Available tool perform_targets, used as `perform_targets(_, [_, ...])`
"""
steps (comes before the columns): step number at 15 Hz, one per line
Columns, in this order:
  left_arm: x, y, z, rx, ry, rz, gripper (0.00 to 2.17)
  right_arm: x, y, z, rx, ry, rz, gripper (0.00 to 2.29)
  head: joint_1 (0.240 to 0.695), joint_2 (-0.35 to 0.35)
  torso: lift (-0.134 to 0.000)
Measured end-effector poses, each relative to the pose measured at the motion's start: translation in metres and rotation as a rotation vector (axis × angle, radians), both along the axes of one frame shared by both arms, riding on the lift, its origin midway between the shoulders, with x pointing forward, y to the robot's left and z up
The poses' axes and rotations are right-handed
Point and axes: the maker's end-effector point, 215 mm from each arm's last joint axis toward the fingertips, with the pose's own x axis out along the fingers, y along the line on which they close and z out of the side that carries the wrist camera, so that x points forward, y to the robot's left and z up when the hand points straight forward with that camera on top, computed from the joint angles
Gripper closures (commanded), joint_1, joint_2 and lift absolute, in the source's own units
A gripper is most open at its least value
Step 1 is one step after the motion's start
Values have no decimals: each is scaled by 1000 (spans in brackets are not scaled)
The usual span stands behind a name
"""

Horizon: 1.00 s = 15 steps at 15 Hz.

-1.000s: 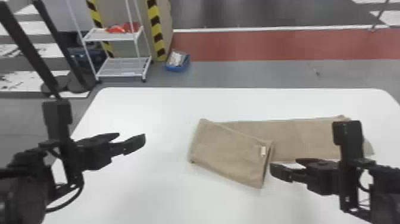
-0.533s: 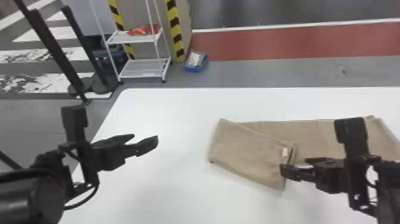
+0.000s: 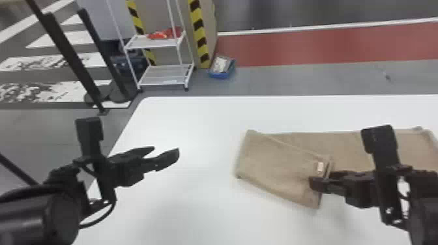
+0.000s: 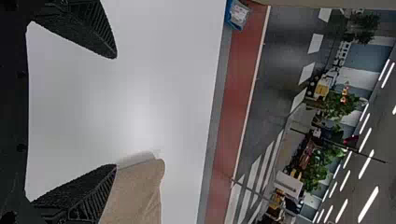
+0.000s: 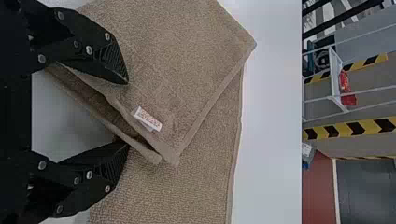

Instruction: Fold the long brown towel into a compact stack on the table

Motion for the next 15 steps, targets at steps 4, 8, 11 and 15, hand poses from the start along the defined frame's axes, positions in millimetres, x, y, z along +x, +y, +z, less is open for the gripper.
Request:
perform_targets(4, [0, -1, -5, -5, 6, -4, 80, 3, 3, 3, 9, -11, 7, 795, 695, 209, -124])
perform_targets(8, [0, -1, -5, -3, 5, -4, 83, 5, 6, 11, 26, -27, 17, 1001, 695, 213, -124])
perform_targets(11, [1, 0, -6, -3, 6, -3, 83, 6, 7, 14, 26, -35, 18, 1001, 695, 214, -124])
perform_targets(15, [0, 2, -7, 2, 11, -2, 83, 10, 10, 20, 35, -49, 24, 1001, 695, 218, -124])
